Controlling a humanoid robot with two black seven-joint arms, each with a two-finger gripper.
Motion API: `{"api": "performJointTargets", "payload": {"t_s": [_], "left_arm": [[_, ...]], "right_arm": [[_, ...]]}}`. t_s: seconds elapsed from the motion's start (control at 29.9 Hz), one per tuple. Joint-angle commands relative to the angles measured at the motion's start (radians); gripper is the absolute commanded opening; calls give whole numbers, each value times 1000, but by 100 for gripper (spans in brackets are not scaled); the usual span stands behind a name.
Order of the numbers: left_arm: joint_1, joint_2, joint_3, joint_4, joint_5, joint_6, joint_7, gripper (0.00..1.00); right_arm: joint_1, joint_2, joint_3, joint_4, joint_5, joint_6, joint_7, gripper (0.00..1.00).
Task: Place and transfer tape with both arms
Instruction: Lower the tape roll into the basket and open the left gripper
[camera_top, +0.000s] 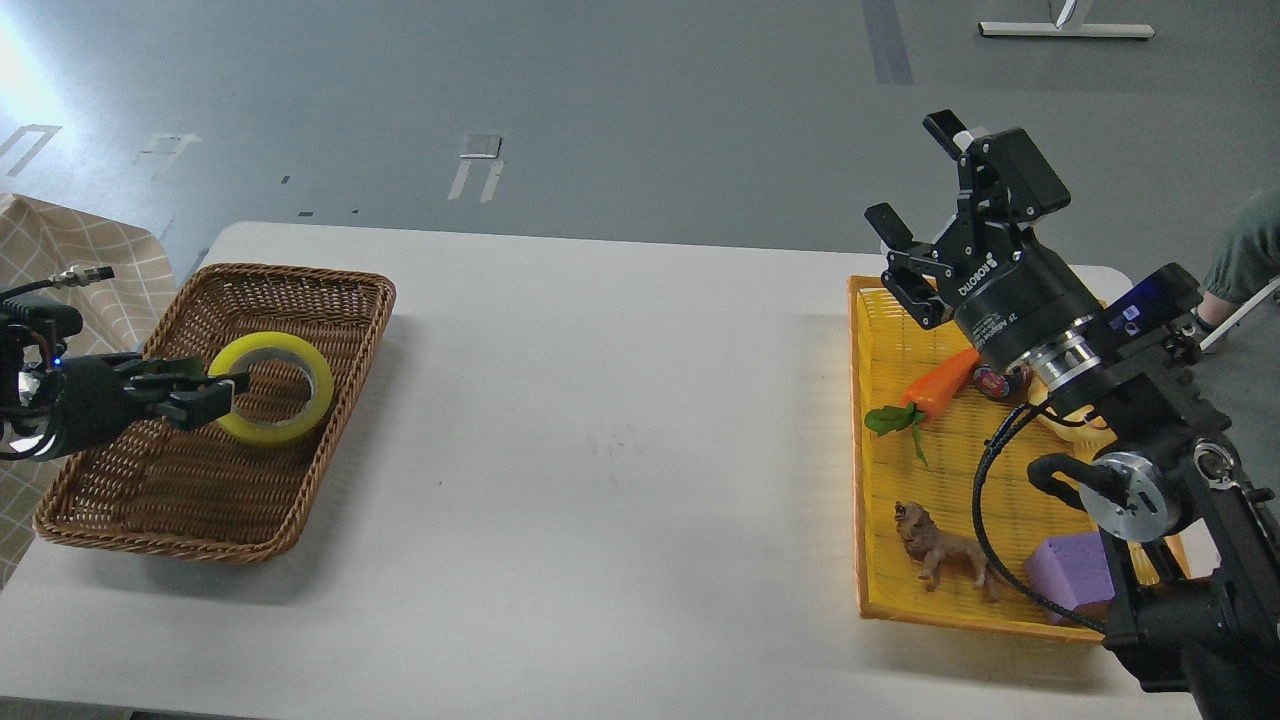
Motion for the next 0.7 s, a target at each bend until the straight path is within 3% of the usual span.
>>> {"api": "performJointTargets", "payload": {"t_s": [0.0, 0.3, 0.6, 0.67], "left_arm": [[-11, 5, -4, 36, -1, 1, -7, 98], [-31, 4, -18, 98, -56, 6, -16, 98], [-132, 7, -30, 78, -488, 105, -11, 98], [-140, 2, -71, 3, -661, 127, -10, 98]], "right_arm": [[2, 0, -2, 0, 0, 0, 0, 100], [-5, 8, -23, 5, -2, -14, 0, 100], [5, 8, -23, 5, -2, -14, 3, 100], [8, 6, -23, 3, -2, -14, 7, 100]]}}
